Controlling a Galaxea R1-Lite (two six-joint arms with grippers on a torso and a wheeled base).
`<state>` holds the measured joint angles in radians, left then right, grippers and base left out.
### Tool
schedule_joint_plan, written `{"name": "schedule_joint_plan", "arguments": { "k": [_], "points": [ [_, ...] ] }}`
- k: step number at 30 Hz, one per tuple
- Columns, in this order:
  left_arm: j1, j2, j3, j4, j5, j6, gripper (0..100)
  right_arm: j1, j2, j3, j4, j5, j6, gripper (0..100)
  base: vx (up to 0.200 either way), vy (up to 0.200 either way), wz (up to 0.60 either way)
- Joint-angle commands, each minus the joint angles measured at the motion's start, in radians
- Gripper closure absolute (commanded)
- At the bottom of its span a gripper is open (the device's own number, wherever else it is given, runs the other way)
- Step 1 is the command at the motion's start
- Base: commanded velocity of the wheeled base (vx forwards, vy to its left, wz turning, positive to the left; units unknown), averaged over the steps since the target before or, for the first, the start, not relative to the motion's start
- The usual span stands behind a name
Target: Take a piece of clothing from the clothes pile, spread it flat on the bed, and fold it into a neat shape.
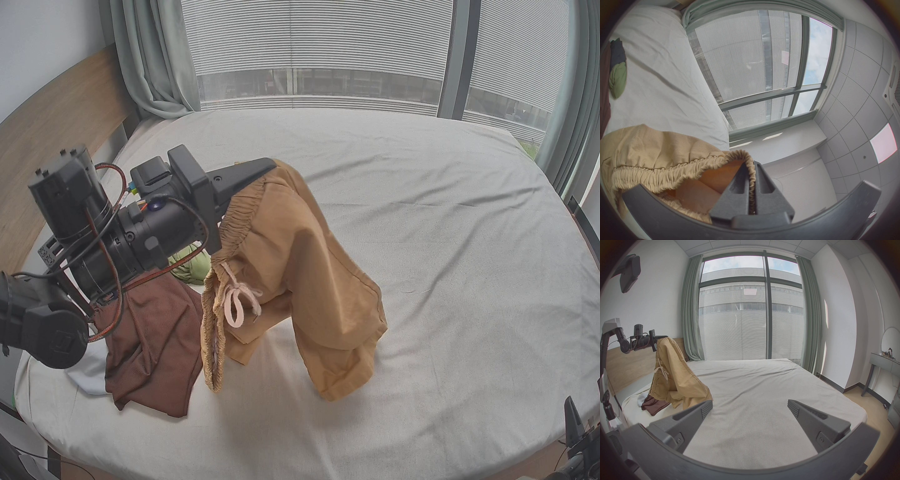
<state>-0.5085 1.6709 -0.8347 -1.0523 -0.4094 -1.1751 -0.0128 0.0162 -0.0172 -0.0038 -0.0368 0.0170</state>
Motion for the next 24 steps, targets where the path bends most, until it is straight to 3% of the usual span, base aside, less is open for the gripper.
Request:
{"name": "schedule_joint_plan", "arguments": {
  "k": [1,16,24],
  "points": [
    [-0.045,-0.006,-0.037,0.023,0.0,-0.005,100,0.0,-0.002,0.017,-0.001,0.0,0.001,0,0.0,0.0,0.0],
    [-0.142,0.084,-0.081,0.049,-0.003,-0.006,100,0.0,-0.002,0.017,-0.001,0.0,0.0,0,0.0,0.0,0.0],
    [-0.199,0.184,-0.192,0.054,0.0,-0.051,100,0.0,-0.002,0.017,-0.001,0.0,0.001,0,0.0,0.0,0.0]
  ]
}}
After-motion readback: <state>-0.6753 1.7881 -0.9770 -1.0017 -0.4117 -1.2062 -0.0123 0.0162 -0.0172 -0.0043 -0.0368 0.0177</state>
